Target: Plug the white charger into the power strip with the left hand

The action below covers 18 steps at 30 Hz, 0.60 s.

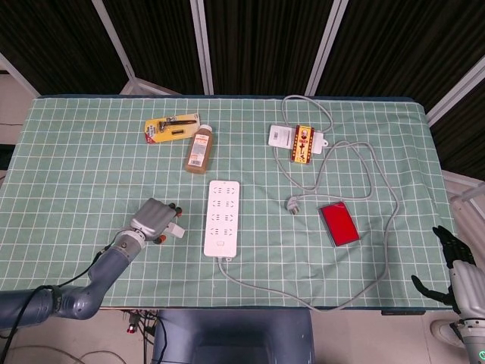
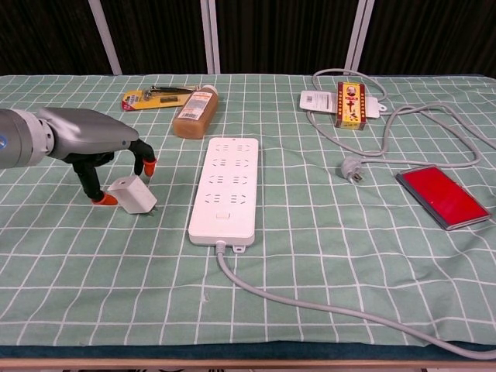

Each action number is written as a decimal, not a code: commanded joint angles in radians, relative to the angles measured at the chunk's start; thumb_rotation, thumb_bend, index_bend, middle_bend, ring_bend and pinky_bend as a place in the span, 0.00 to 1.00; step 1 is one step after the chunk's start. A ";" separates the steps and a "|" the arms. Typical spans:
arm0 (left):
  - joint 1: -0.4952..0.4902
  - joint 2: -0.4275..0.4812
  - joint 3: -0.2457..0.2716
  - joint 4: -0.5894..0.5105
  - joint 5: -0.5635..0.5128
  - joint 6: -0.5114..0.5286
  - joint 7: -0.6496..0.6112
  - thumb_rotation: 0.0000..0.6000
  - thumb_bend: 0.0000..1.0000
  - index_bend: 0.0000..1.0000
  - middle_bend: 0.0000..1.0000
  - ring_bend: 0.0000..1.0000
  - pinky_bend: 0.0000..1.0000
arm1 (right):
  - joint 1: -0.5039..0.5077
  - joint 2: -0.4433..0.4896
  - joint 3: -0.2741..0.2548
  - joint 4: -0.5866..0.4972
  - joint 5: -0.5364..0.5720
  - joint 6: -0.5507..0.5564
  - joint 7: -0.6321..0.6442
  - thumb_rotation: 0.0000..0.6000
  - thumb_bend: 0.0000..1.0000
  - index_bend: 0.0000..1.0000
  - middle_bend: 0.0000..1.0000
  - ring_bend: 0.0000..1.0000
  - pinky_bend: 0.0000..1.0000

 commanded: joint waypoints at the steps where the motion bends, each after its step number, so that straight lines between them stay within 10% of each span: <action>1: -0.004 -0.015 0.004 0.013 0.020 -0.004 -0.021 1.00 0.25 0.34 0.33 0.83 0.93 | 0.000 0.000 0.000 -0.001 0.000 0.000 0.001 1.00 0.34 0.00 0.00 0.00 0.00; 18: -0.003 -0.038 0.026 0.050 0.071 -0.006 -0.103 1.00 0.31 0.44 0.44 0.84 0.93 | -0.001 -0.001 0.001 0.000 0.001 0.001 -0.003 1.00 0.34 0.00 0.00 0.00 0.00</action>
